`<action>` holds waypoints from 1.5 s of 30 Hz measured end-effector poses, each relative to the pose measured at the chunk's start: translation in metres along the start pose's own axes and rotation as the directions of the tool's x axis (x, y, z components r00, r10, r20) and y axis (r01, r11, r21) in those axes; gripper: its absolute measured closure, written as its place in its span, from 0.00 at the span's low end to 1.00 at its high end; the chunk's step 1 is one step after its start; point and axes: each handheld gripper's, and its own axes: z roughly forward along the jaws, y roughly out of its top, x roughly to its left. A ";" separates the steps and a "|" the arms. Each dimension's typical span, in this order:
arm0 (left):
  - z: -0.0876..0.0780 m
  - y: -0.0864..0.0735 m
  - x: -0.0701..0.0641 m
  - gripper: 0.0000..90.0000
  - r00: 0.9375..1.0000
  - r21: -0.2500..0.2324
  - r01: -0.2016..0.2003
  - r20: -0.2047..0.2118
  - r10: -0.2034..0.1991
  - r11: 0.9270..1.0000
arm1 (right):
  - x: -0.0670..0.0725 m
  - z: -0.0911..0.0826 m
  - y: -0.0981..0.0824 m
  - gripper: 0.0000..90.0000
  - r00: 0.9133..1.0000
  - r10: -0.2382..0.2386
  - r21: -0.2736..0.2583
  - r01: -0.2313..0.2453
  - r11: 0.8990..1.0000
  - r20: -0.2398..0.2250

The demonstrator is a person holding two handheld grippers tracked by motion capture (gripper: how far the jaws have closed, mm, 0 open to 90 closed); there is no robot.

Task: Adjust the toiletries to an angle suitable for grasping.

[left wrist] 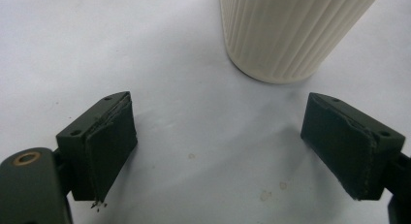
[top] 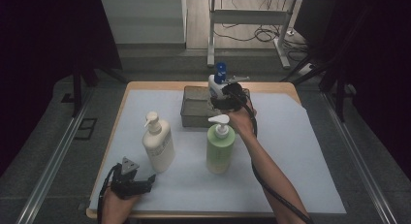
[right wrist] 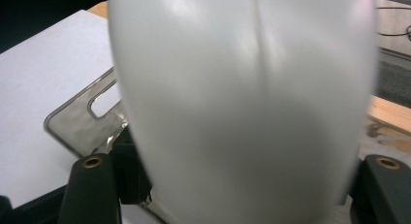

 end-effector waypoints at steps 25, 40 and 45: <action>0.000 0.000 0.000 0.14 1.000 0.001 0.001 0.000 -0.001 1.000 | -0.012 -0.036 -0.039 0.55 0.997 0.002 0.008 -0.001 1.000 -0.074; 0.000 0.000 0.000 0.14 1.000 0.001 0.000 0.000 0.000 1.000 | -0.031 -0.028 -0.047 0.98 0.999 0.031 0.043 -0.031 0.999 0.013; 0.000 0.000 0.000 0.14 1.000 0.001 0.000 0.000 0.000 1.000 | -0.038 -0.016 -0.044 1.00 0.998 0.067 0.049 -0.068 0.996 0.015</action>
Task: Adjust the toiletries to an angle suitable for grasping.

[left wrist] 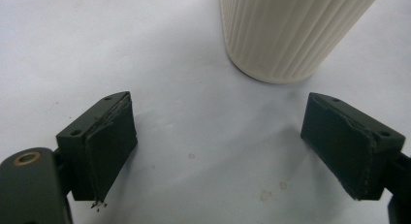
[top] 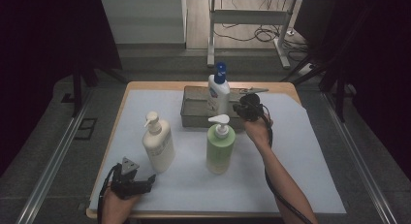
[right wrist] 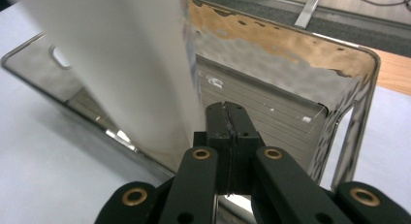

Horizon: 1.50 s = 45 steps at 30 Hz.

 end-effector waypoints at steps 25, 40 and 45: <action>0.000 0.000 0.000 0.14 1.000 -0.001 0.000 0.000 0.000 1.000 | 0.005 0.041 0.006 1.00 1.000 0.013 0.085 -0.013 0.996 0.005; 0.000 0.000 0.000 0.14 1.000 0.000 -0.001 0.001 0.001 1.000 | 0.012 0.047 0.004 1.00 1.000 -0.005 0.106 0.005 0.994 -0.002; 0.000 0.000 0.000 0.14 1.000 0.000 -0.001 0.001 0.001 1.000 | 0.014 0.049 0.004 1.00 1.000 -0.006 0.108 0.006 0.994 0.001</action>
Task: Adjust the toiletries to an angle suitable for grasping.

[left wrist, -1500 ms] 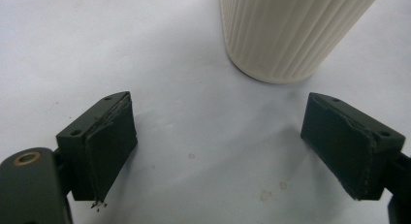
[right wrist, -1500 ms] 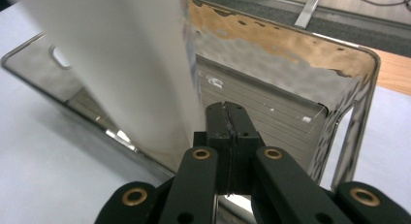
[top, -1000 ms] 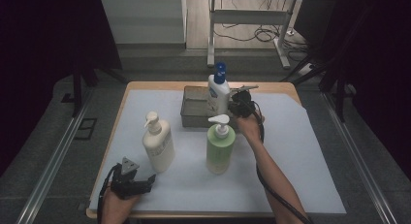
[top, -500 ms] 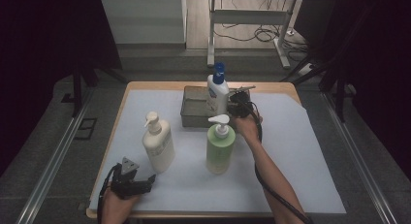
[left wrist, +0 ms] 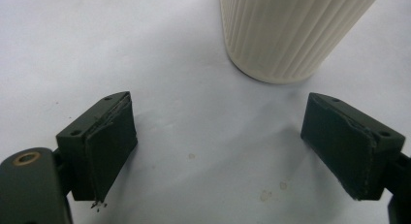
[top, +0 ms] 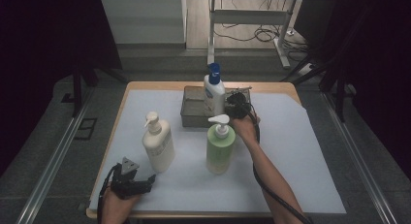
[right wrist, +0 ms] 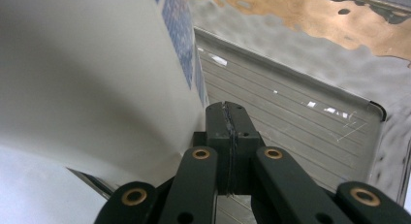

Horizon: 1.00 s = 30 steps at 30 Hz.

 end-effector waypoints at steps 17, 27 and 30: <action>0.000 0.000 0.000 0.14 1.000 0.000 0.000 0.000 0.000 1.000 | 0.007 0.004 0.003 0.99 0.999 -0.018 -0.004 0.018 1.000 -0.030; 0.000 0.000 0.000 0.14 1.000 0.001 0.000 0.000 0.000 1.000 | 0.015 0.007 0.007 0.99 0.998 -0.038 -0.001 0.038 0.999 -0.046; 0.000 0.000 0.000 0.14 1.000 0.001 0.000 0.001 0.000 1.000 | 0.016 0.008 0.009 0.98 0.998 -0.045 -0.002 0.045 0.999 -0.051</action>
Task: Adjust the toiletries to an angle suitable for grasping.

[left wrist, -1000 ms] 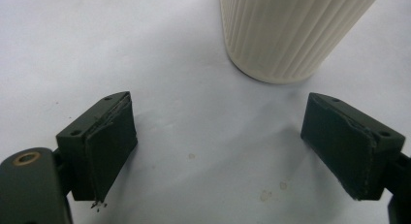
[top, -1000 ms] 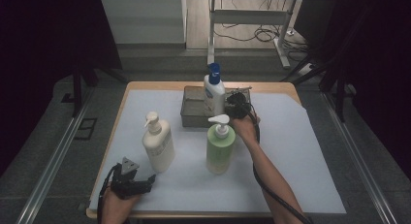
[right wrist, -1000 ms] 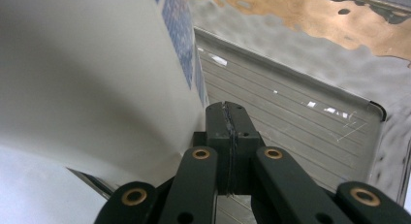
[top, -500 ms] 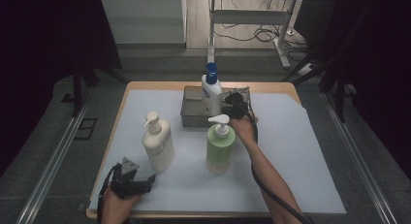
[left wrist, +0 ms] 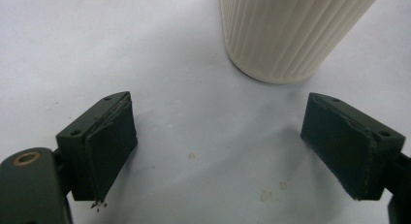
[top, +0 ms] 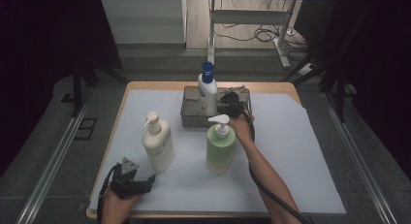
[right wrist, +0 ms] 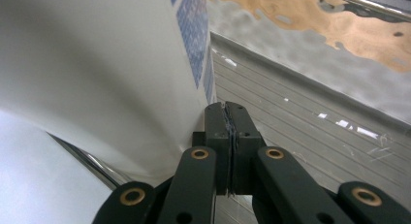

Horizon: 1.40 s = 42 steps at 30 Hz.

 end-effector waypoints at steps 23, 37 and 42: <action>0.000 0.000 0.000 0.14 1.000 -0.001 0.001 0.000 -0.001 1.000 | 0.008 0.009 0.010 0.98 0.999 -0.010 -0.004 0.010 1.000 -0.037; 0.000 0.000 0.000 0.14 1.000 -0.001 0.001 0.000 -0.001 1.000 | 0.012 0.014 0.016 0.98 0.998 -0.003 0.006 0.004 1.000 -0.061; 0.000 0.000 0.000 0.14 1.000 -0.001 0.001 0.000 -0.001 1.000 | 0.014 0.016 0.018 0.98 0.998 -0.009 0.005 0.009 1.000 -0.066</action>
